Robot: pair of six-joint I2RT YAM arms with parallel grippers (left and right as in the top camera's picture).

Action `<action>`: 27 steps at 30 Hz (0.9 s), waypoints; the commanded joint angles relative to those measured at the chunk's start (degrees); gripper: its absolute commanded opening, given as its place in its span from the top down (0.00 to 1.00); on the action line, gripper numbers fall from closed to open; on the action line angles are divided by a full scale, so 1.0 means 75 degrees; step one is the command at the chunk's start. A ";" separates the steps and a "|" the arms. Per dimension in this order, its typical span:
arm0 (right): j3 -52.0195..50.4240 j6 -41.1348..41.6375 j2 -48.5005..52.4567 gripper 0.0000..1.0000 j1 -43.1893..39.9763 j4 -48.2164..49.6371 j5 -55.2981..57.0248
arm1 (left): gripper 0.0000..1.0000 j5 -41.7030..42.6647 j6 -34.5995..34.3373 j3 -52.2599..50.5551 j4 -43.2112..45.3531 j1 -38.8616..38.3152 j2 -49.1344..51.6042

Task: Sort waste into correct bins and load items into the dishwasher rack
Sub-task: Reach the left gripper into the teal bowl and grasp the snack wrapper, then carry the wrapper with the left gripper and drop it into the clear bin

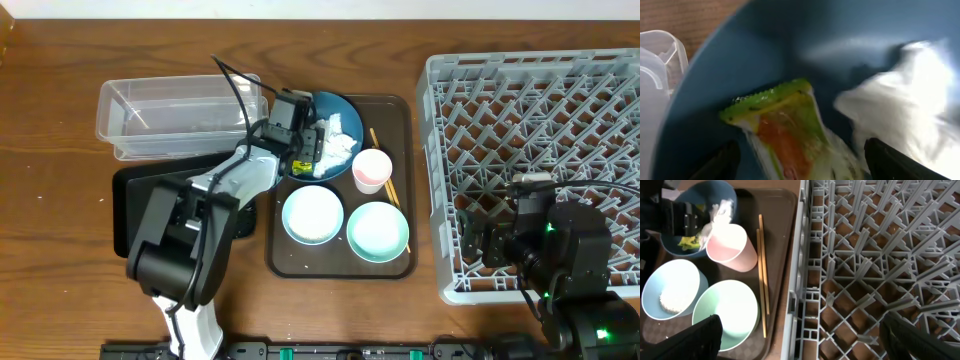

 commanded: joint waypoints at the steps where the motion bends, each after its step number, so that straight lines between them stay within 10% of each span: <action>1: 0.0160 -0.0070 -0.0012 0.01 -0.0017 -0.0026 -0.0055 | 0.17 -0.0379 -0.0143 0.0134 0.0012 0.0006 0.0271; 18: 0.0160 -0.0073 -0.0012 0.01 -0.0017 -0.0026 -0.0055 | 0.75 -0.0286 -0.0562 0.0134 -0.0064 -0.0029 -0.0373; 27: 0.0160 -0.0070 -0.0012 0.01 -0.0017 -0.0026 -0.0052 | 0.77 -0.0323 -0.0522 0.0134 -0.0901 0.0050 -0.2302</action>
